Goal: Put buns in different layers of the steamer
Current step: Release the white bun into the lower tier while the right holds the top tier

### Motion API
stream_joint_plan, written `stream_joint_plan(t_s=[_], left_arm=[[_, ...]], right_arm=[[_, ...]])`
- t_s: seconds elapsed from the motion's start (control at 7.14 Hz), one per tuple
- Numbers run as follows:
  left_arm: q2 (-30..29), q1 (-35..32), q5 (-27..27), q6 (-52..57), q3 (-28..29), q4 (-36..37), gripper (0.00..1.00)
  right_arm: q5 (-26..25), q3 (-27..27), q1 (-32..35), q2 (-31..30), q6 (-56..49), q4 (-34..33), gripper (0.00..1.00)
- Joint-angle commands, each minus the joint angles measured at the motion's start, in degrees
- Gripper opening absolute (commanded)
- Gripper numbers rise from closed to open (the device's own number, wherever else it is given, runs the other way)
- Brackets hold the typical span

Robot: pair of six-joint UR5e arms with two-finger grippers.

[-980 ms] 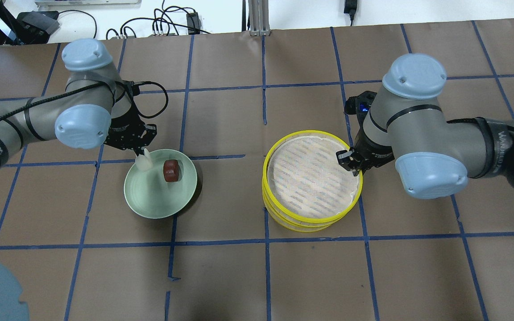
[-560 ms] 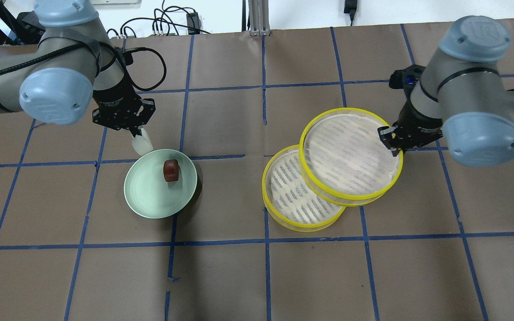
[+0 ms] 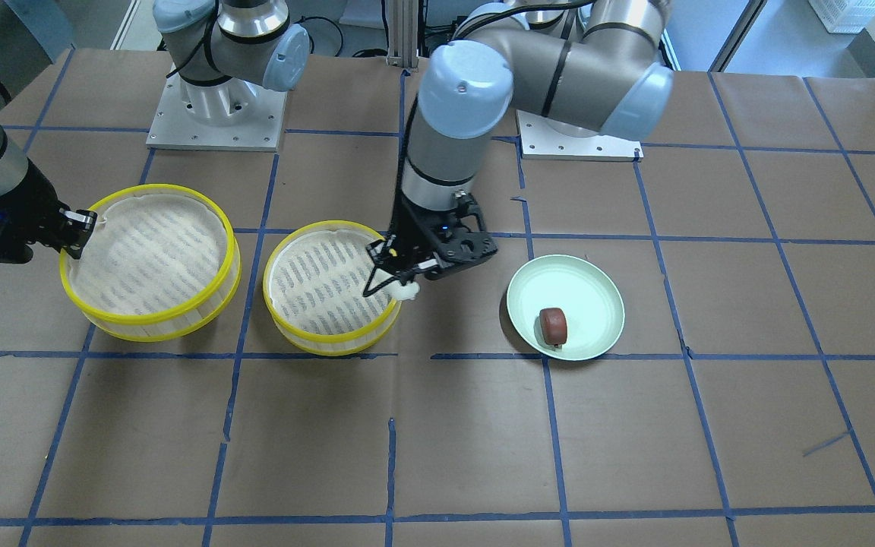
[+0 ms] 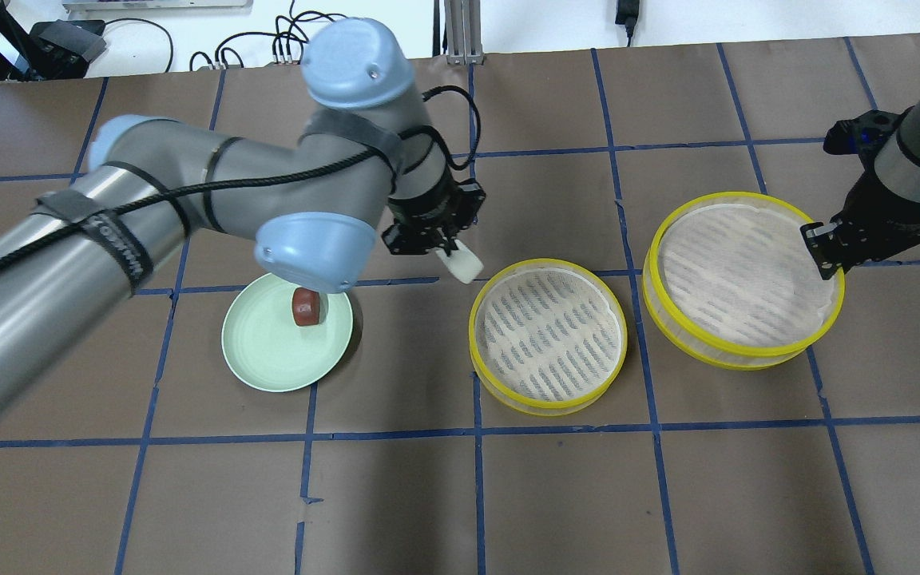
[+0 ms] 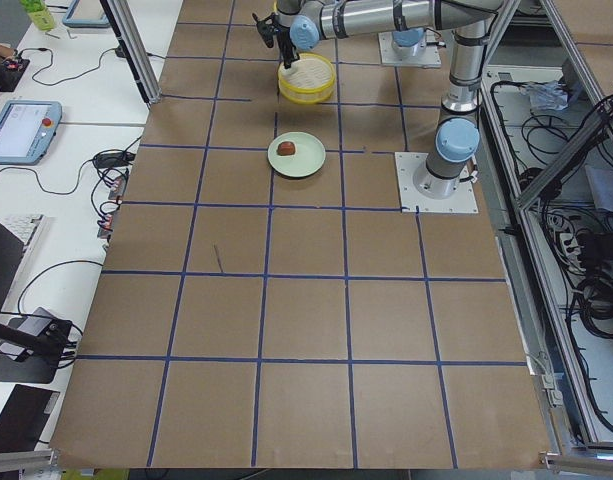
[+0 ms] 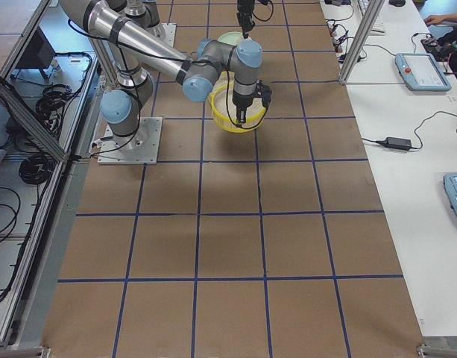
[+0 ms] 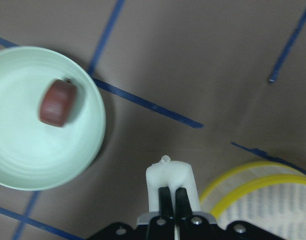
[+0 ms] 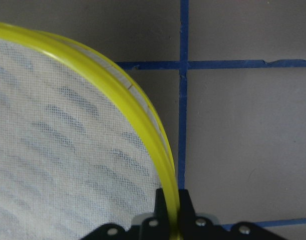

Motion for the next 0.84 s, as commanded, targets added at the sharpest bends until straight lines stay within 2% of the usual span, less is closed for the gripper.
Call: stream_joint_plan(t_s=[0.0, 0.14, 0.42, 0.56, 0.7], left_arm=[[-7.0, -5.4, -1.5, -7.3, -0.6, 11.2, 0.54], [-7.1, -6.2, -1.1, -7.3, -1.1, 11.1, 1.00], [-5.2, -6.2, 0.3, -2.4, -1.4, 10.9, 1.00], [-4.5, -4.7, 3.0, 7.1, -1.3, 8.9, 1.00], [-3.2, -0.7, 8.2, 19.8, -1.5, 4.5, 1.00]], right_arm=[[-1.2, 0.0, -0.6, -0.2, -0.6, 0.1, 0.02], [-1.2, 0.0, -0.5, -0.2, -0.5, 0.1, 0.02], [-0.9, 0.0, -0.5, -0.3, -0.5, 0.2, 0.02], [-0.5, 0.0, -0.2, -0.4, -0.5, 0.3, 0.02], [0.5, 0.0, 0.9, -0.6, -0.4, 0.3, 0.02]])
